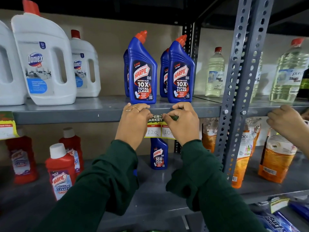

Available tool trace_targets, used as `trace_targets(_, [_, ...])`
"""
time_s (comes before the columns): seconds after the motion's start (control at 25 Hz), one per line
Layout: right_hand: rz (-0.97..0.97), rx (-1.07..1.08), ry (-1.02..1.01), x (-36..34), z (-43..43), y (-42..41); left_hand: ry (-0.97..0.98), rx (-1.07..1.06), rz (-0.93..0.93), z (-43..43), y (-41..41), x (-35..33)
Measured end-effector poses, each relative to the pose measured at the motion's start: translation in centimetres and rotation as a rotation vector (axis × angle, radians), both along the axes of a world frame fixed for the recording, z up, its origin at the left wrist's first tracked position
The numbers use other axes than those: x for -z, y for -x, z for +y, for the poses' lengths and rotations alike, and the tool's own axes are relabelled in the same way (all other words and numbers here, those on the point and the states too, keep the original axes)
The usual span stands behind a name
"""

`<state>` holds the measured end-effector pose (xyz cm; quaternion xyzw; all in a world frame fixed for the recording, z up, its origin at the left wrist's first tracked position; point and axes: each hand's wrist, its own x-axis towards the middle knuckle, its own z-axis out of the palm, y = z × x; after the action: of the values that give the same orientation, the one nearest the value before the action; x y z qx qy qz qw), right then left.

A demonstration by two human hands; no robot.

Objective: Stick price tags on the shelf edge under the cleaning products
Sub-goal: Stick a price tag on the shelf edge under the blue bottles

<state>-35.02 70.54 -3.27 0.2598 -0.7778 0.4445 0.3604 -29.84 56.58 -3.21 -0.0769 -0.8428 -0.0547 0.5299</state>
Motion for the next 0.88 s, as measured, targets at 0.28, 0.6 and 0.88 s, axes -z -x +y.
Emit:
trace_targets(0.28, [-0.008, 0.052, 0.017, -0.8, -0.6, 0.7, -0.082, -0.013, 0.016, 0.4, -0.2, -0.9])
trace_targets(0.6, [0.007, 0.046, 0.168, -0.2, -0.5, 1.4, -0.292, 0.01, -0.019, 0.4, -0.2, -1.1])
trace_targets(0.88, [0.118, 0.177, -0.085, 0.6, -0.8, 2.6, -0.11, -0.109, 0.034, -0.1, 1.6, 0.1])
